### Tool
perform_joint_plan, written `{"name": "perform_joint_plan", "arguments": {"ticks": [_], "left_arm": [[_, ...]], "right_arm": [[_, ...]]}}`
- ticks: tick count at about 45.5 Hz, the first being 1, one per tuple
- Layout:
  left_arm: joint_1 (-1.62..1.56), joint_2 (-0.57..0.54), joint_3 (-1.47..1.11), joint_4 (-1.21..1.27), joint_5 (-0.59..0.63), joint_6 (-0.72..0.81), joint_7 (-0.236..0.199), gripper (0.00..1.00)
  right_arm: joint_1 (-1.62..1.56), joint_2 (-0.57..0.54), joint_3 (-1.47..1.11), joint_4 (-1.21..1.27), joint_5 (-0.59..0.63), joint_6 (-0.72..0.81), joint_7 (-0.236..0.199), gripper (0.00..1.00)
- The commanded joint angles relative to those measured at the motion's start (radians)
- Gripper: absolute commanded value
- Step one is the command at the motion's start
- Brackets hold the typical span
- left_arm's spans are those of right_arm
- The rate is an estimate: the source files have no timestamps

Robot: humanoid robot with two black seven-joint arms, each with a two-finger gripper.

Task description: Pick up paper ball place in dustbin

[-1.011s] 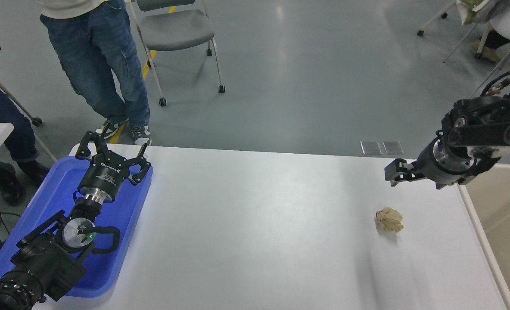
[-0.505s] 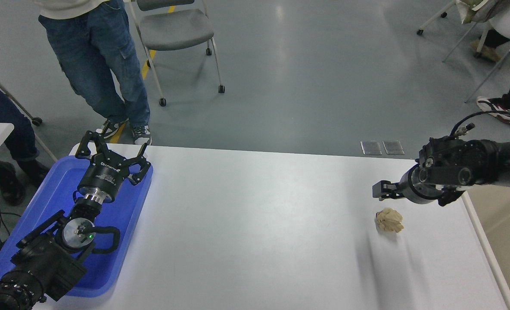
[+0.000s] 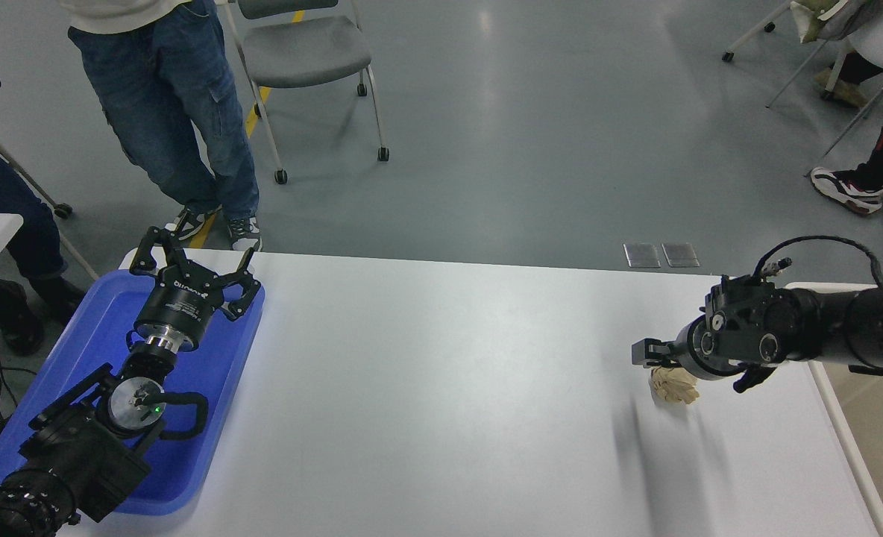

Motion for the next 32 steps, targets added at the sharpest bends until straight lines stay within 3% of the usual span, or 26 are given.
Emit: {"name": "perform_joint_plan", "arguments": {"ticks": [1,27,32], "left_arm": [[0.001,0.000,0.000,0.000,0.000,0.000,0.000,1.00],[-0.001,0.000,0.000,0.000,0.000,0.000,0.000,1.00],[0.001,0.000,0.000,0.000,0.000,0.000,0.000,1.00]], "right_arm": [[-0.047,0.006,0.007,-0.048,-0.001,-0.011,0.000,1.00],[-0.116,0.031,0.028,-0.141,0.003,-0.013,0.000,1.00],[-0.125,0.040,0.053,-0.140,0.003,-0.013,0.000,0.96]]}}
